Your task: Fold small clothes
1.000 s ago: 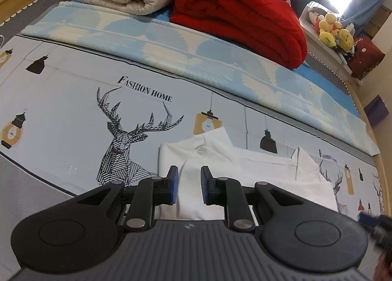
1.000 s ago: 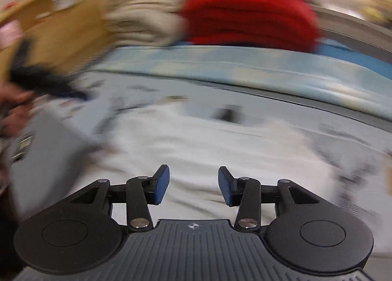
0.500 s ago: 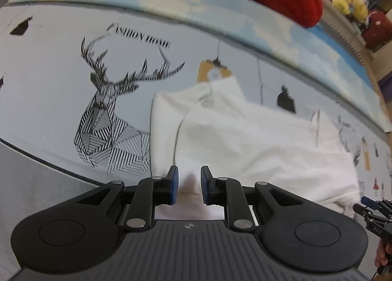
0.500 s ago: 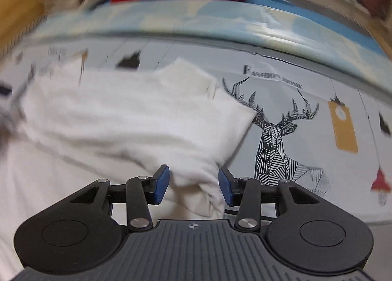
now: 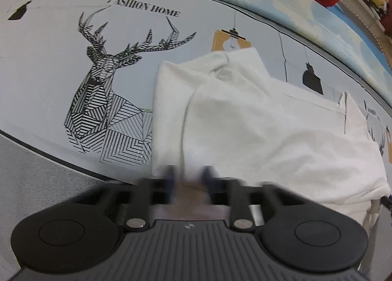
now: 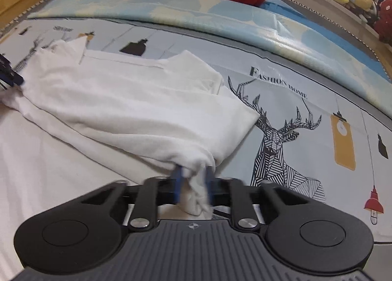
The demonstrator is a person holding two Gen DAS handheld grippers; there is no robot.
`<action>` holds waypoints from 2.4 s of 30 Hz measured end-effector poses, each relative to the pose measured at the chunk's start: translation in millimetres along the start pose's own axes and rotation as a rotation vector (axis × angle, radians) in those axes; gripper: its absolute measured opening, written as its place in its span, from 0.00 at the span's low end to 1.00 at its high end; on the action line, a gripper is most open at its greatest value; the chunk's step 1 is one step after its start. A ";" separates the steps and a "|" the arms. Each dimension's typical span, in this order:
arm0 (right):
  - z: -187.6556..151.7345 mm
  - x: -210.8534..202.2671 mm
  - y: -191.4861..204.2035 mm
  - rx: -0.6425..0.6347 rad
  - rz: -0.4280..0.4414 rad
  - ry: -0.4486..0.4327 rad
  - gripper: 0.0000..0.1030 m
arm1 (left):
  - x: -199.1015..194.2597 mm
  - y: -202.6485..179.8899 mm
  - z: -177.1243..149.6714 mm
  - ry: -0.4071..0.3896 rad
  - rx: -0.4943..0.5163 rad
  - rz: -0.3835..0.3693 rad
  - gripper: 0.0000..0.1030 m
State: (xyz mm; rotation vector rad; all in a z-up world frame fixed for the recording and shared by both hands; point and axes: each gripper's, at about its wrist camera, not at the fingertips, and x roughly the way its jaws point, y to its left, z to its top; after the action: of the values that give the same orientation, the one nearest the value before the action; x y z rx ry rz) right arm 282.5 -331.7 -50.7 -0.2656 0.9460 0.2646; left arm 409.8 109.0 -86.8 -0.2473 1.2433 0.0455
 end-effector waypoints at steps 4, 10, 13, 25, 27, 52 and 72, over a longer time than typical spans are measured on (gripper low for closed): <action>8.1 -31.7 -4.6 0.008 0.027 -0.097 0.04 | -40.6 -6.8 2.8 -0.107 0.029 -0.049 0.05; -6.5 -25.4 -3.1 -0.050 0.045 0.015 0.04 | -36.8 2.0 -6.6 0.003 0.060 -0.025 0.08; -31.2 12.8 2.0 -0.162 -0.052 0.274 0.04 | -32.3 7.1 -9.7 0.010 0.056 0.028 0.10; 12.9 -6.9 -66.3 0.438 0.178 -0.024 0.21 | 5.6 -3.1 -9.0 0.056 0.093 0.000 0.14; 14.8 8.6 -66.0 0.480 0.178 0.005 0.30 | -2.5 1.9 -1.3 0.021 0.044 -0.036 0.16; 45.9 32.3 -119.8 0.638 -0.014 -0.279 0.10 | 6.2 0.9 58.6 -0.399 0.031 -0.050 0.16; -5.5 29.7 -105.2 0.399 -0.041 0.011 0.23 | 36.3 -70.3 -4.2 -0.054 0.391 -0.104 0.24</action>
State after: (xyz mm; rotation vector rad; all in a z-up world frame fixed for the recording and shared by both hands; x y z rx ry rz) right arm 330.3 -428.8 -67.0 0.0803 0.9816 0.0326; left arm 429.5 36.1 -110.9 0.0290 1.1579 -0.2769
